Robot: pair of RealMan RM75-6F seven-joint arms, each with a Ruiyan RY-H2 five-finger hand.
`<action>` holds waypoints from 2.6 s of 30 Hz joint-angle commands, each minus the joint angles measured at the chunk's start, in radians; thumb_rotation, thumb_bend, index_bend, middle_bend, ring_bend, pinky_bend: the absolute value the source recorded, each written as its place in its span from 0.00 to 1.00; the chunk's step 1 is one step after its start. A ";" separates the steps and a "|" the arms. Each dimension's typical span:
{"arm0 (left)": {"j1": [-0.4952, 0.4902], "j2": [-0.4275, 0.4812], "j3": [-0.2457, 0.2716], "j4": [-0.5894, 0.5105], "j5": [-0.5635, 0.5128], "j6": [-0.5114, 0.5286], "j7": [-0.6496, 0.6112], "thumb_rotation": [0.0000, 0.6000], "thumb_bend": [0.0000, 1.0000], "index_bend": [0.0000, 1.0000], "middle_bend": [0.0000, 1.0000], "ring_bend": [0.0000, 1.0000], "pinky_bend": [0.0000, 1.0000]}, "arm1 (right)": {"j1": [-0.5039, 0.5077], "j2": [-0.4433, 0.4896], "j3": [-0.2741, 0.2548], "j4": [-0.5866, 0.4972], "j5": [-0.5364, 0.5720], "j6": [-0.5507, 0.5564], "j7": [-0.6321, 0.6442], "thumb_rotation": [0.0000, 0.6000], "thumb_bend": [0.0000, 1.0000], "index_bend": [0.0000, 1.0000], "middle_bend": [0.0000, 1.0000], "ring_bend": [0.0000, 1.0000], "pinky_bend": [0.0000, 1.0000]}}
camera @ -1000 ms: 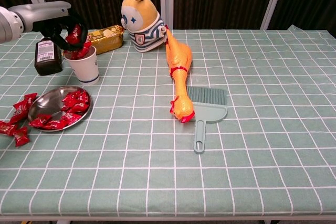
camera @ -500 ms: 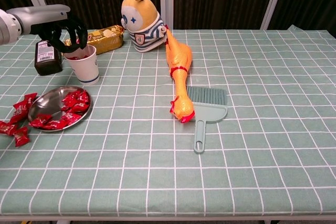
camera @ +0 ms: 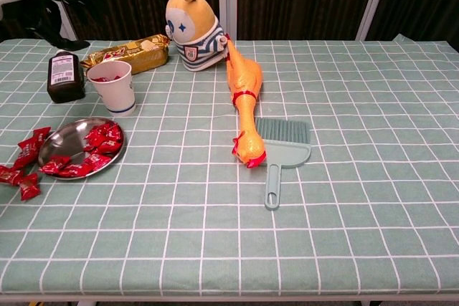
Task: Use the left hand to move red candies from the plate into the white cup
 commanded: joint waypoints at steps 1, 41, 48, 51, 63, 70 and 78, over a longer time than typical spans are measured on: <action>0.063 0.078 0.011 -0.103 -0.010 0.070 0.061 1.00 0.27 0.32 0.40 0.33 0.57 | 0.002 0.002 0.002 0.001 -0.001 0.000 0.002 1.00 0.10 0.07 0.24 0.08 0.31; 0.290 0.011 0.187 -0.176 -0.035 0.083 0.283 1.00 0.26 0.47 0.39 0.30 0.49 | 0.001 0.012 -0.005 -0.005 -0.036 0.027 0.003 1.00 0.10 0.08 0.24 0.08 0.31; 0.293 -0.027 0.168 -0.146 -0.092 0.059 0.311 1.00 0.26 0.48 0.39 0.30 0.49 | 0.001 0.014 -0.005 -0.015 -0.034 0.026 -0.008 1.00 0.10 0.08 0.24 0.08 0.31; 0.293 -0.043 0.164 -0.125 -0.101 0.056 0.324 1.00 0.26 0.48 0.39 0.30 0.49 | 0.003 0.015 -0.004 -0.019 -0.034 0.024 -0.013 1.00 0.10 0.08 0.24 0.08 0.31; 0.307 -0.096 0.166 -0.040 -0.067 0.081 0.332 1.00 0.28 0.51 0.39 0.30 0.49 | 0.001 0.020 -0.005 -0.033 -0.030 0.024 -0.027 1.00 0.10 0.09 0.24 0.08 0.32; 0.305 -0.108 0.164 -0.014 -0.058 0.069 0.332 1.00 0.28 0.52 0.39 0.30 0.49 | -0.001 0.020 -0.005 -0.035 -0.029 0.025 -0.029 1.00 0.10 0.09 0.24 0.08 0.32; 0.304 -0.119 0.166 0.009 -0.028 0.068 0.309 1.00 0.29 0.58 0.39 0.30 0.49 | -0.003 0.022 -0.005 -0.037 -0.028 0.027 -0.028 1.00 0.10 0.09 0.24 0.08 0.32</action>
